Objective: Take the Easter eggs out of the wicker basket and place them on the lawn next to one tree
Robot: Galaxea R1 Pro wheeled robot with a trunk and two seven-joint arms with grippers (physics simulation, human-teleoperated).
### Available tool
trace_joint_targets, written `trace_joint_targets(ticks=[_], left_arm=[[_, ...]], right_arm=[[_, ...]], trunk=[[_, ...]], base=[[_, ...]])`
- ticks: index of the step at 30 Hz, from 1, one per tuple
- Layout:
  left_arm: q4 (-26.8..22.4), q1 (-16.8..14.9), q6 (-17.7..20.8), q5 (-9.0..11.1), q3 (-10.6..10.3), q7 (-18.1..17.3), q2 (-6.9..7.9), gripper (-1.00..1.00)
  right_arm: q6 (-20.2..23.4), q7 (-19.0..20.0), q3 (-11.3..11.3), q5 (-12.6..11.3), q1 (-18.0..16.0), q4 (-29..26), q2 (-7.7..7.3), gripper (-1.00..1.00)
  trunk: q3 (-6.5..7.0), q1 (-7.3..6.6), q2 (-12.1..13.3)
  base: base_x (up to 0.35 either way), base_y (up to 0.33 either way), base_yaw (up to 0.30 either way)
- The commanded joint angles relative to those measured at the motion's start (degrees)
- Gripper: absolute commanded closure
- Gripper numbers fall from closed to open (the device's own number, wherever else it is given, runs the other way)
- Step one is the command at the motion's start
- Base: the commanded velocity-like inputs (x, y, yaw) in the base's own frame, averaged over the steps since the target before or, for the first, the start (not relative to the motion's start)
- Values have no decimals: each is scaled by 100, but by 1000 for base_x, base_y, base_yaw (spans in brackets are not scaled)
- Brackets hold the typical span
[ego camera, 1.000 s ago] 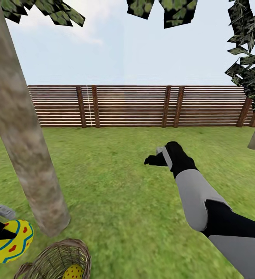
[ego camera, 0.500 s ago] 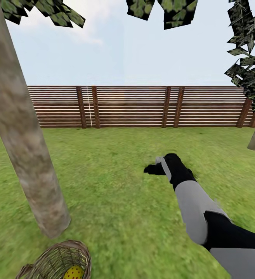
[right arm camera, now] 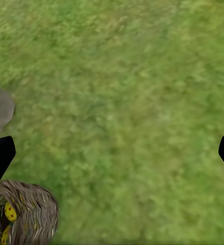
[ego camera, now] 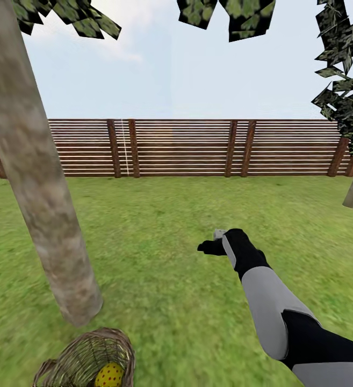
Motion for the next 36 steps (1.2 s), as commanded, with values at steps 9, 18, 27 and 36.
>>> trace_joint_targets(ticks=[9, 18, 27, 36], left_arm=[[21, 2, 26, -99, 4, -74, -2, 100], [190, 2, 26, -89, 4, -73, -2, 100], [311, 0, 4, -90, 4, -75, -2, 100], [367, -2, -32, -82, 4, -77, -2, 100]], right_arm=[[18, 101, -36, 66, 4, 0, 9, -100], [11, 136, -36, 66, 8, 8, 9, -100], [-1349, 116, 363, 57, 720, -1269, 9, -100], [819, 86, 2095, -978, 2028, -4622, 9, -100]], trunk=[[-7, 0, -4], [-7, 0, -4], [-7, 0, -4], [-7, 0, -4]], base=[[-155, 191, 0], [-213, 246, 0], [-103, 304, 0], [-27, 234, 0]])
